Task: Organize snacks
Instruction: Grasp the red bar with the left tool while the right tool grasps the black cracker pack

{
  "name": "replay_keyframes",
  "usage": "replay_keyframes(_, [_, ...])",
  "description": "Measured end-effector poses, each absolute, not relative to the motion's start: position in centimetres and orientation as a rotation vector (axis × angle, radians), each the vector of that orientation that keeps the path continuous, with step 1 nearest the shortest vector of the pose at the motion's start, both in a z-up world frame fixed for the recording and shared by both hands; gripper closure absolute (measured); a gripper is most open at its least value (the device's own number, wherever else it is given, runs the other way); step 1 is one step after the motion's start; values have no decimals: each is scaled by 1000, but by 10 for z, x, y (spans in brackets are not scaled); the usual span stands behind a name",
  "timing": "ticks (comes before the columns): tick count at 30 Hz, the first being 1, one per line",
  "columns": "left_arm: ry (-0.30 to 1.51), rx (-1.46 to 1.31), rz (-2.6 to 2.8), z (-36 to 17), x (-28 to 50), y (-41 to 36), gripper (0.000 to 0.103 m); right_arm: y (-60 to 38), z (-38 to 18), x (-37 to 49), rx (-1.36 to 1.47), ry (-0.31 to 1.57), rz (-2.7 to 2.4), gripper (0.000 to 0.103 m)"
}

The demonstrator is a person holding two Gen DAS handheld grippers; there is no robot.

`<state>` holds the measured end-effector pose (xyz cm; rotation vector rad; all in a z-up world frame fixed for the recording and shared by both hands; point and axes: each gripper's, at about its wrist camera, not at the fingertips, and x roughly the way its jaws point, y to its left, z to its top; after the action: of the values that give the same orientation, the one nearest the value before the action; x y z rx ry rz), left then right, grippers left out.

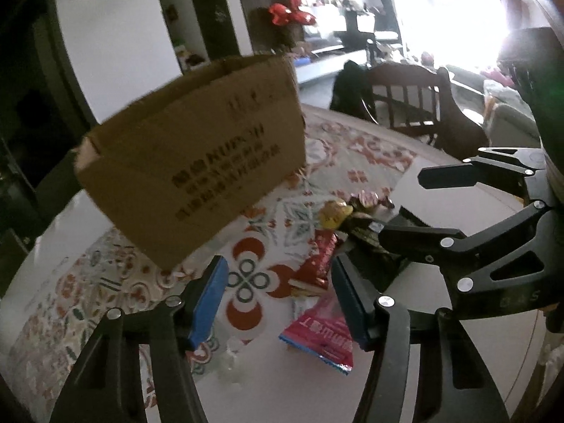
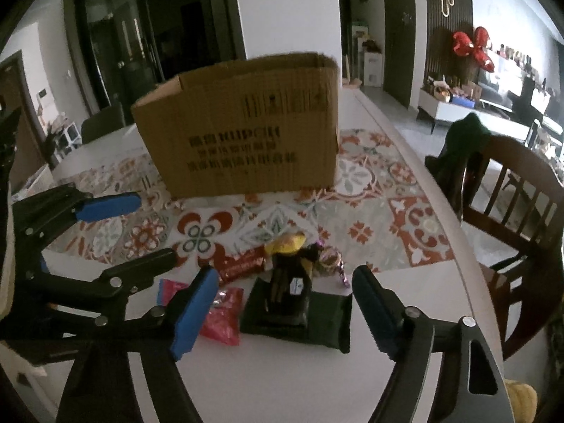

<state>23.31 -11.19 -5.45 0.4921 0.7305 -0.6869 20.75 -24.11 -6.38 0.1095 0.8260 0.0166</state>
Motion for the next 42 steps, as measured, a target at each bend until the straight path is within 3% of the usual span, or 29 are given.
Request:
replay_keyframes(22, [888, 494, -785, -96, 263, -143, 61, -253, -102, 235, 192, 934, 53, 48])
replay_keyframes(31, [928, 490, -826, -104, 266, -154, 62, -254, -108, 244, 227, 956, 92, 53])
replay_keyframes(36, [939, 487, -824, -106, 269, -153, 74, -255, -111, 247, 228, 968, 96, 56])
replay_keyframes(42, [934, 488, -808, -105, 266, -152, 77, -255, -113, 248, 221, 973, 98, 60])
